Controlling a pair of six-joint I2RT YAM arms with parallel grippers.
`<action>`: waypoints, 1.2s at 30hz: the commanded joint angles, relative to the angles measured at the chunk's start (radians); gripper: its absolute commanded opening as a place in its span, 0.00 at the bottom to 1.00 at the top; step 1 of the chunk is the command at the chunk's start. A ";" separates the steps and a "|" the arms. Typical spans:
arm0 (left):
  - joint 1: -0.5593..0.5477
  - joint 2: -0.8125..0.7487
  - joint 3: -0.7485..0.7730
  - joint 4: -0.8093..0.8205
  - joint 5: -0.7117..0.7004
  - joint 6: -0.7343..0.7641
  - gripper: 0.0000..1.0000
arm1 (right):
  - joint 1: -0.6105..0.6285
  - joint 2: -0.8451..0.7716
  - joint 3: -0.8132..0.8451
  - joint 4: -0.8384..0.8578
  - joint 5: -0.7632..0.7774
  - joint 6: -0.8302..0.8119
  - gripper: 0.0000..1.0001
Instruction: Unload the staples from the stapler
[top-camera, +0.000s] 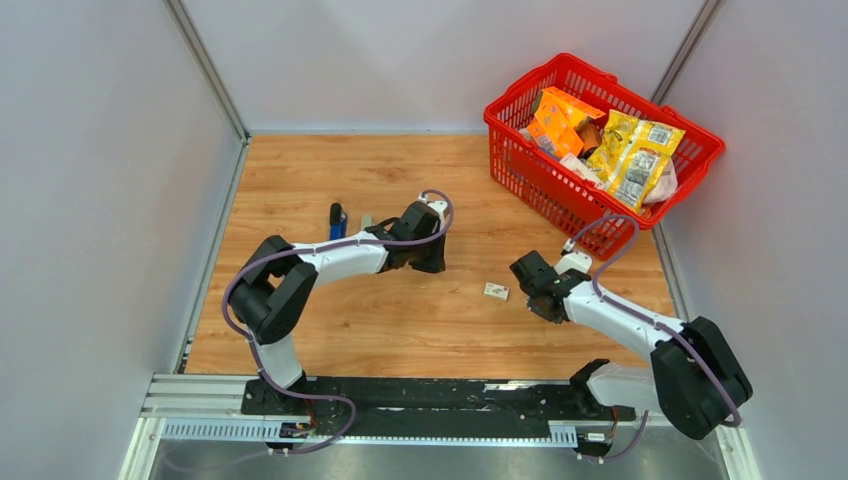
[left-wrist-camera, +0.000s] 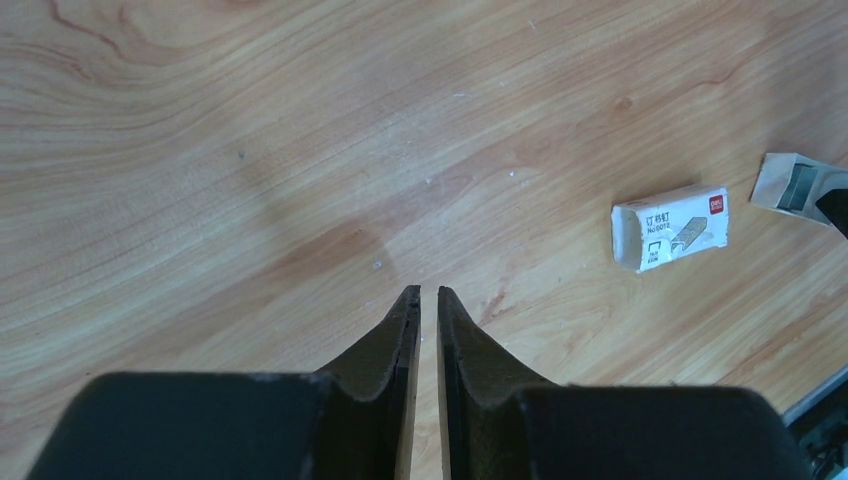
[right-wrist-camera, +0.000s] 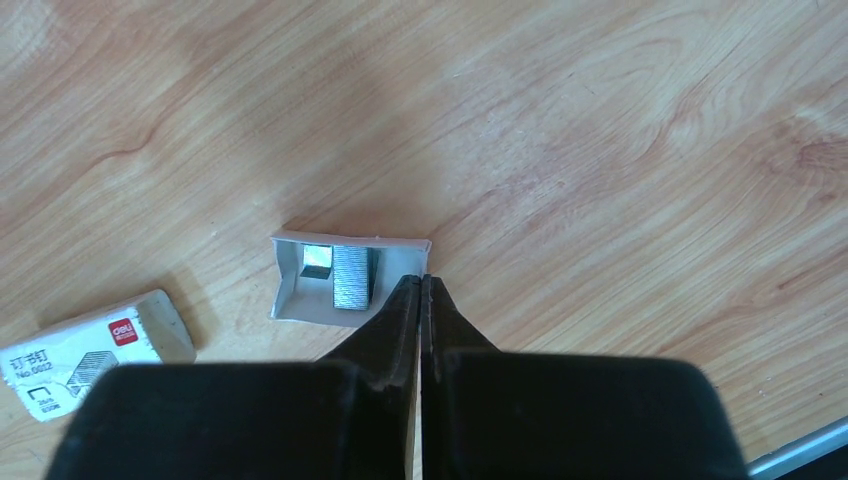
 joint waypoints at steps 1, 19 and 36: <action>-0.016 0.009 0.046 0.006 -0.010 0.020 0.18 | -0.004 -0.046 0.027 0.000 0.025 -0.039 0.00; -0.056 0.081 0.111 -0.009 0.013 0.012 0.18 | -0.004 -0.098 0.011 0.101 -0.074 -0.227 0.00; -0.103 0.138 0.150 -0.028 0.039 0.005 0.15 | -0.001 -0.017 0.017 0.189 -0.114 -0.297 0.00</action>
